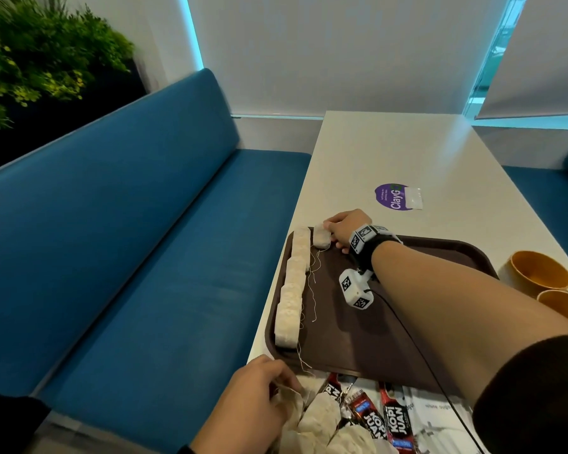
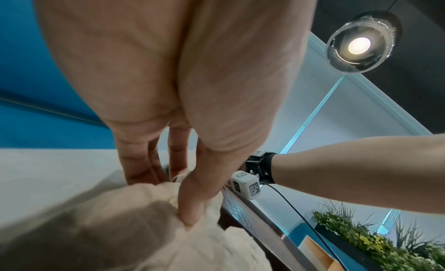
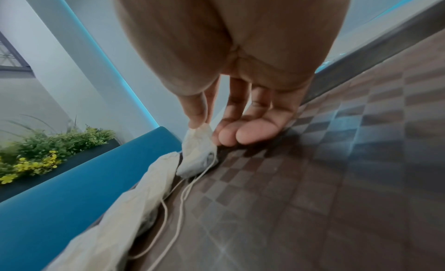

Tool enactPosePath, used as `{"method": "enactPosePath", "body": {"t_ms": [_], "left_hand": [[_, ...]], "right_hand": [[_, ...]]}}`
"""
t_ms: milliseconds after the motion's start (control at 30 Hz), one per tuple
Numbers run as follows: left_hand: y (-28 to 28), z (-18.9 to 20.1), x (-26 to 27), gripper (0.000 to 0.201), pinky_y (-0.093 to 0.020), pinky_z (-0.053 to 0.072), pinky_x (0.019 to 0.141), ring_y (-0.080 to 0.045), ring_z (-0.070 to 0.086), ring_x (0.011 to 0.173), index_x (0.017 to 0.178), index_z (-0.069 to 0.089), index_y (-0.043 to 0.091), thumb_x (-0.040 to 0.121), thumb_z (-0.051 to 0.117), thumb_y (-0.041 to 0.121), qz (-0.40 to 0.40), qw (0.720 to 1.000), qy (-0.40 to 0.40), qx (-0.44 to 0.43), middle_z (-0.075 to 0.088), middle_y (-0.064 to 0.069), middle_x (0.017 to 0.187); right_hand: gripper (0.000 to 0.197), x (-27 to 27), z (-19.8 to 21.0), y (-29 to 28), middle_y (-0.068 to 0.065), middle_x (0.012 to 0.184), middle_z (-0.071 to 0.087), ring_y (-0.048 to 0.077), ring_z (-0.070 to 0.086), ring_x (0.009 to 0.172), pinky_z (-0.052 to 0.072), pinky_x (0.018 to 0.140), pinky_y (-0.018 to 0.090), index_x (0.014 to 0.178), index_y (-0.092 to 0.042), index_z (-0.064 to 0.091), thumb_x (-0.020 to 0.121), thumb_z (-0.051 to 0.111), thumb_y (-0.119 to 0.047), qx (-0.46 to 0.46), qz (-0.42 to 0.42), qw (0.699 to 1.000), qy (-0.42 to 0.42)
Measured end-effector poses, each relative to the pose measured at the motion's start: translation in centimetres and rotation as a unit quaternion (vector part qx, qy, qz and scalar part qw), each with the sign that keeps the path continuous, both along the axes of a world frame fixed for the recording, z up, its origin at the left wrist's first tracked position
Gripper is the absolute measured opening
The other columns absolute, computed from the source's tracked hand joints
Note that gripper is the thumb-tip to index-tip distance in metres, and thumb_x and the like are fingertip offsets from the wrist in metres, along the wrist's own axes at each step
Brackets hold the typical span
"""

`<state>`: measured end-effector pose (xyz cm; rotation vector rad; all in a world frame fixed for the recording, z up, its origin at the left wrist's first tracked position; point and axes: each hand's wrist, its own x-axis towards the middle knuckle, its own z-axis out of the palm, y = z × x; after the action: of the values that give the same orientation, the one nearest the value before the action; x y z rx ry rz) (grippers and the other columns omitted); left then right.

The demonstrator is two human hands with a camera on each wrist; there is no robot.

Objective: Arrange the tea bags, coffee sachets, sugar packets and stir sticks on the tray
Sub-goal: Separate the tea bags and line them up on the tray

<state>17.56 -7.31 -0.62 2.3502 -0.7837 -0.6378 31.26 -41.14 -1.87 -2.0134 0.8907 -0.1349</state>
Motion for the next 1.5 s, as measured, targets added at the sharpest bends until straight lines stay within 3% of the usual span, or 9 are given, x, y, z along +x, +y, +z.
{"method": "enactPosePath", "body": {"t_ms": [133,300,433,533,700,933,1067,1300,1500], "left_hand": [[0.1,-0.2,0.0,0.022,-0.009,0.045,0.069,-0.003,0.06,0.079,0.086,0.073,0.039,0.084,0.065,0.018,0.014,1.0,0.002,0.005,0.064,0.018,0.095],[0.4,-0.8,0.0,0.023,-0.011,0.045,0.069,-0.001,0.058,0.075,0.085,0.075,0.04,0.083,0.07,0.018,0.017,1.0,-0.013,0.001,0.062,0.014,0.09],[0.7,-0.7,-0.2,0.011,-0.006,0.04,0.06,0.003,0.059,0.069,0.082,0.076,0.032,0.082,0.073,0.022,0.038,0.999,-0.013,-0.003,0.066,0.014,0.079],[0.6,-0.2,-0.1,0.014,-0.005,0.038,0.055,0.004,0.059,0.063,0.071,0.074,0.032,0.079,0.079,0.022,0.041,0.999,-0.002,0.003,0.066,0.014,0.066],[1.1,0.4,-0.3,0.02,-0.005,0.039,0.06,0.008,0.061,0.064,0.068,0.069,0.035,0.081,0.08,0.023,0.043,0.999,-0.007,-0.014,0.069,0.015,0.068],[2.3,1.2,-0.9,0.014,-0.015,0.043,0.063,0.0,0.061,0.069,0.077,0.069,0.031,0.085,0.08,0.024,0.054,0.996,-0.008,-0.071,0.069,0.014,0.073],[3.0,0.8,-1.0,0.008,-0.024,0.051,0.073,-0.008,0.065,0.076,0.085,0.074,0.03,0.085,0.081,0.028,0.073,0.991,0.011,-0.114,0.074,0.011,0.079],[3.7,1.2,-2.2,0.006,-0.024,0.051,0.069,-0.007,0.06,0.068,0.084,0.074,0.026,0.088,0.078,0.025,0.112,0.975,0.016,-0.189,0.073,0.003,0.077],[2.8,1.7,-3.2,0.006,-0.015,0.048,0.07,-0.002,0.06,0.071,0.085,0.074,0.023,0.09,0.076,0.023,0.141,0.956,0.0,-0.258,0.071,0.01,0.076]], "right_hand": [[0.018,-0.7,0.8,0.6,0.008,0.085,0.074,0.02,0.061,0.049,0.058,0.051,0.031,0.113,-0.027,0.065,0.095,0.068,-0.028,0.047,-0.028,0.998,-0.004],[0.022,-2.7,3.4,1.1,0.005,0.082,0.069,0.018,0.06,0.052,0.052,0.043,0.025,0.117,-0.02,0.066,0.096,0.065,-0.018,0.027,0.002,1.0,-0.003],[0.018,-5.5,6.7,2.7,0.002,0.076,0.069,0.017,0.063,0.056,0.059,0.059,0.029,0.11,-0.012,0.073,0.094,0.066,-0.011,0.0,0.057,0.998,-0.012],[0.013,-8.4,8.9,5.3,0.0,0.072,0.067,0.01,0.059,0.05,0.052,0.048,0.022,0.102,-0.011,0.075,0.092,0.066,-0.009,-0.019,0.113,0.993,-0.017],[0.011,-14.8,11.1,10.3,0.011,0.091,0.073,0.016,0.062,0.068,0.054,0.058,0.029,0.102,-0.011,0.075,0.094,0.07,-0.016,0.009,0.223,0.975,-0.021],[0.008,-21.8,9.6,15.1,-0.006,0.09,0.076,0.015,0.073,0.08,0.06,0.073,0.03,0.097,-0.024,0.076,0.09,0.072,-0.028,-0.091,0.295,0.95,0.044],[0.031,-23.4,6.9,16.7,-0.003,0.111,0.073,0.015,0.067,0.103,0.054,0.093,0.032,0.113,-0.019,0.073,0.088,0.076,-0.037,-0.146,0.294,0.937,0.116],[0.068,-24.5,4.4,17.6,0.004,0.102,0.074,0.021,0.069,0.094,0.059,0.086,0.043,0.107,-0.013,0.072,0.072,0.075,-0.072,-0.169,0.297,0.912,0.225],[0.06,-24.9,3.6,18.0,-0.006,0.101,0.07,0.013,0.065,0.093,0.055,0.083,0.032,0.109,-0.023,0.068,0.069,0.084,-0.064,-0.127,0.263,0.943,0.162]]}}
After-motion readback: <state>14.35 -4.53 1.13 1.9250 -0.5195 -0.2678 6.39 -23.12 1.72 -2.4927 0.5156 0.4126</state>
